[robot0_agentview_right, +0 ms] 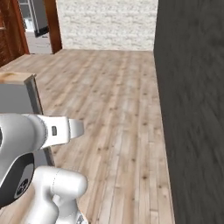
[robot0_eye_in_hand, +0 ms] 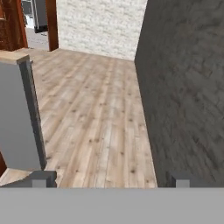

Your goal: Retrieve the orange and peach from the fridge and place them into the bowl on the dining table.

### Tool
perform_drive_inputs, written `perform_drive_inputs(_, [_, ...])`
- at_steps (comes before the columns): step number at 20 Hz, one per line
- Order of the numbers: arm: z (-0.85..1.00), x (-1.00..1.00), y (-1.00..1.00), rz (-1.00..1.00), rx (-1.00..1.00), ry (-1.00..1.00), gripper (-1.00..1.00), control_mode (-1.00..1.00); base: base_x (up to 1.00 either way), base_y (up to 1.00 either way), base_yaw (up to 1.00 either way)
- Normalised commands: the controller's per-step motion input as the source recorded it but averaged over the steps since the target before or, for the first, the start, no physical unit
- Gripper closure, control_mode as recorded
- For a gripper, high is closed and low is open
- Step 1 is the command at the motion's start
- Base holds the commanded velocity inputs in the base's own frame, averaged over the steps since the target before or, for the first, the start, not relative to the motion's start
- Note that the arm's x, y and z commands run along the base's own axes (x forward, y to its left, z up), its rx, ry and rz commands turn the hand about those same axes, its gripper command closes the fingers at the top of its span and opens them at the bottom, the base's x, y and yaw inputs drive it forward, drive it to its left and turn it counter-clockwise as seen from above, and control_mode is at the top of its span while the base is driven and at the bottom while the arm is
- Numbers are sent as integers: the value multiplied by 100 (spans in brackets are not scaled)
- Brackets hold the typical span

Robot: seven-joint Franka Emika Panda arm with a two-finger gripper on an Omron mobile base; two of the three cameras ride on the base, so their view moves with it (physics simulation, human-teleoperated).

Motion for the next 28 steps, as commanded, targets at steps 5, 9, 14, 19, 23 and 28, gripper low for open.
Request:
perform_drive_inputs(5, [0, 0, 0, 0, 0, 0, -100, 100, 100, 0, 0])
perform_drive_inputs(9, [0, 0, 0, 0, 0, 0, -100, 100, 100, 0, 0])
perform_drive_inputs(14, [0, 0, 0, 0, 0, 0, -100, 100, 100, 0, 1])
perform_drive_inputs(19, [0, 0, 0, 0, 0, 0, -100, 100, 100, 0, 10])
perform_drive_inputs(23, [0, 0, 0, 0, 0, 0, -100, 100, 100, 0, 23])
perform_drive_inputs(28, [0, 0, 0, 0, 0, 0, -100, 100, 100, 0, 39])
